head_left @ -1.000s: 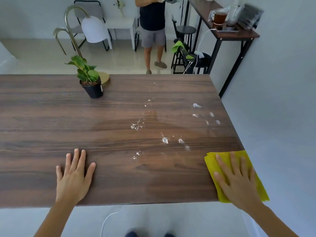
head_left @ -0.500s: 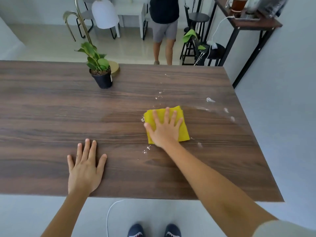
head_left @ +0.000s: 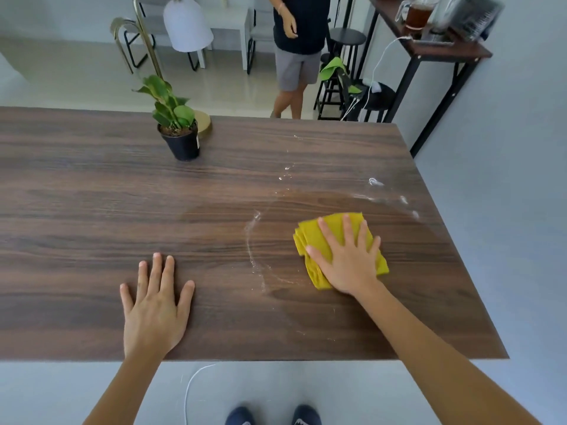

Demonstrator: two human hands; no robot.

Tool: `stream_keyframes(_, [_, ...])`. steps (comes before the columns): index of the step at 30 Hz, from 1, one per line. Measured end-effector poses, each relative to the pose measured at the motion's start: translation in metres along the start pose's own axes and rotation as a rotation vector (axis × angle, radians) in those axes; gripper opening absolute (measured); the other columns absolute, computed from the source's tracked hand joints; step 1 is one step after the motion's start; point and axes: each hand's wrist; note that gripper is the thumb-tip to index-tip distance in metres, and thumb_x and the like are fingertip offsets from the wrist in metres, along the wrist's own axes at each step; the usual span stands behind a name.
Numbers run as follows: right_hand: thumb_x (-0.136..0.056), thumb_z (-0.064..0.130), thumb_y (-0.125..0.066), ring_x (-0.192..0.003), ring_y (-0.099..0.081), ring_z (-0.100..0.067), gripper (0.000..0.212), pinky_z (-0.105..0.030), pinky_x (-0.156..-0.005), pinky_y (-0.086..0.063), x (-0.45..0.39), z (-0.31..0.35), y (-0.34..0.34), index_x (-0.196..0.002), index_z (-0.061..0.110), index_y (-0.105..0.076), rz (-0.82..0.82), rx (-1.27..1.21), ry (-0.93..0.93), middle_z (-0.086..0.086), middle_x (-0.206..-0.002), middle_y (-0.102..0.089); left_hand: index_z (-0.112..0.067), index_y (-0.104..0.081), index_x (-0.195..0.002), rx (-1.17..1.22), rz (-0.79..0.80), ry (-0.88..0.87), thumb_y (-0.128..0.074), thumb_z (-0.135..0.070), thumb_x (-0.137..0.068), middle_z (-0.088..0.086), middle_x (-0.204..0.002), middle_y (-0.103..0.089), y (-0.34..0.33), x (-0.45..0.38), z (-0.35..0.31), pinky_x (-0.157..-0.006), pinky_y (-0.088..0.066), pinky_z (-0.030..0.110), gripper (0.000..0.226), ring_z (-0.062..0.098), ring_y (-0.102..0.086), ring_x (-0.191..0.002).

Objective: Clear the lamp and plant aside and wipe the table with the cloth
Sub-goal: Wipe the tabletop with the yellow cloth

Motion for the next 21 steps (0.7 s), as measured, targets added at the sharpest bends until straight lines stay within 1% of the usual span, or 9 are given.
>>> stream_keyframes(2, [-0.08,0.081,-0.011,-0.145,0.009,-0.045,0.074,-0.069,-0.111,0.004,-0.045,0.041,0.001,-0.147,0.052,0.0,0.06,-0.046,0.002,-0.01,-0.162,0.006,-0.021,-0.011,-0.151,-0.001,-0.005,0.001,-0.007,-0.062,-0.088,-0.001,-0.161,-0.005,0.0,0.0,0.0,-0.116,-0.002,0.052,0.075,0.02,0.002,-0.148])
stream_keyframes(5, [-0.091,0.067,-0.023,-0.146,0.008,-0.044,0.061,-0.064,-0.113,0.007,-0.046,0.115,-0.012,-0.148,0.05,-0.01,0.096,-0.015,0.202,-0.014,-0.162,0.001,-0.021,-0.013,-0.151,-0.006,0.001,0.001,-0.008,-0.062,-0.088,-0.001,-0.161,-0.007,-0.002,-0.001,0.003,-0.116,-0.003,0.052,0.075,0.021,0.001,-0.148])
stream_keyframes(8, [-0.094,0.053,-0.031,-0.147,-0.01,-0.04,0.052,-0.056,-0.118,-0.007,0.023,0.137,-0.029,-0.146,0.047,-0.028,0.015,-0.055,0.482,-0.011,-0.161,-0.017,-0.02,-0.017,-0.15,-0.014,-0.01,-0.002,-0.01,-0.062,-0.088,0.001,-0.161,-0.011,-0.004,0.002,0.004,-0.115,-0.006,0.055,0.075,0.022,-0.003,-0.148])
stream_keyframes(10, [-0.095,0.05,-0.032,-0.146,-0.021,-0.033,0.05,-0.051,-0.118,-0.018,0.077,0.105,-0.036,-0.144,0.044,-0.033,-0.035,-0.08,0.532,-0.004,-0.159,-0.027,-0.019,-0.019,-0.15,-0.015,-0.016,-0.002,-0.011,-0.061,-0.088,0.002,-0.16,-0.014,-0.003,0.001,0.003,-0.115,-0.009,0.056,0.075,0.024,-0.006,-0.148])
stream_keyframes(12, [-0.098,0.049,-0.027,-0.144,-0.029,-0.029,0.048,-0.048,-0.115,-0.022,0.118,0.041,-0.038,-0.145,0.042,-0.033,-0.076,-0.068,0.429,0.001,-0.157,-0.03,-0.019,-0.018,-0.15,-0.019,-0.006,-0.012,-0.01,-0.061,-0.089,0.002,-0.16,-0.013,-0.001,0.001,0.003,-0.115,-0.009,0.056,0.075,0.024,-0.005,-0.148])
stream_keyframes(14, [-0.099,0.051,-0.015,-0.141,-0.034,-0.031,0.051,-0.049,-0.111,-0.025,0.132,-0.038,-0.029,-0.147,0.038,-0.03,-0.146,-0.037,0.221,0.001,-0.156,-0.031,-0.019,-0.016,-0.151,-0.022,-0.002,-0.015,-0.009,-0.061,-0.089,0.002,-0.161,-0.012,-0.002,0.002,0.001,-0.115,-0.008,0.056,0.074,0.024,-0.004,-0.148])
stream_keyframes(17, [-0.097,0.053,-0.012,-0.135,-0.039,-0.043,0.06,-0.062,-0.105,-0.033,0.106,-0.128,-0.008,-0.147,0.028,-0.034,-0.123,-0.005,-0.148,-0.015,-0.151,-0.04,-0.02,-0.014,-0.151,-0.014,-0.003,-0.007,-0.01,-0.057,-0.093,0.002,-0.161,-0.009,-0.001,0.001,-0.001,-0.116,-0.006,0.055,0.069,0.023,-0.002,-0.148])
stream_keyframes(19, [-0.096,0.053,-0.019,-0.139,-0.027,-0.047,0.06,-0.066,-0.109,-0.023,0.066,-0.141,0.007,-0.149,0.027,-0.03,-0.124,-0.062,-0.358,-0.021,-0.153,-0.032,-0.02,-0.012,-0.151,-0.002,0.008,0.006,-0.013,-0.054,-0.094,0.001,-0.161,-0.007,0.0,0.0,-0.002,-0.117,-0.005,0.054,0.067,0.022,0.001,-0.148])
stream_keyframes(21, [-0.095,0.058,-0.02,-0.145,-0.006,-0.045,0.061,-0.063,-0.115,-0.006,0.014,-0.118,0.019,-0.152,0.036,-0.015,-0.067,-0.144,-0.537,-0.018,-0.16,-0.01,-0.02,-0.011,-0.151,0.009,0.014,0.012,-0.016,-0.052,-0.095,0.0,-0.161,-0.005,0.001,0.0,-0.003,-0.117,-0.003,0.054,0.065,0.022,0.002,-0.148])
Point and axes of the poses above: each hand's wrist, its own x-axis away from the middle knuckle, its own y-axis out of the back of the hand, z = x × y
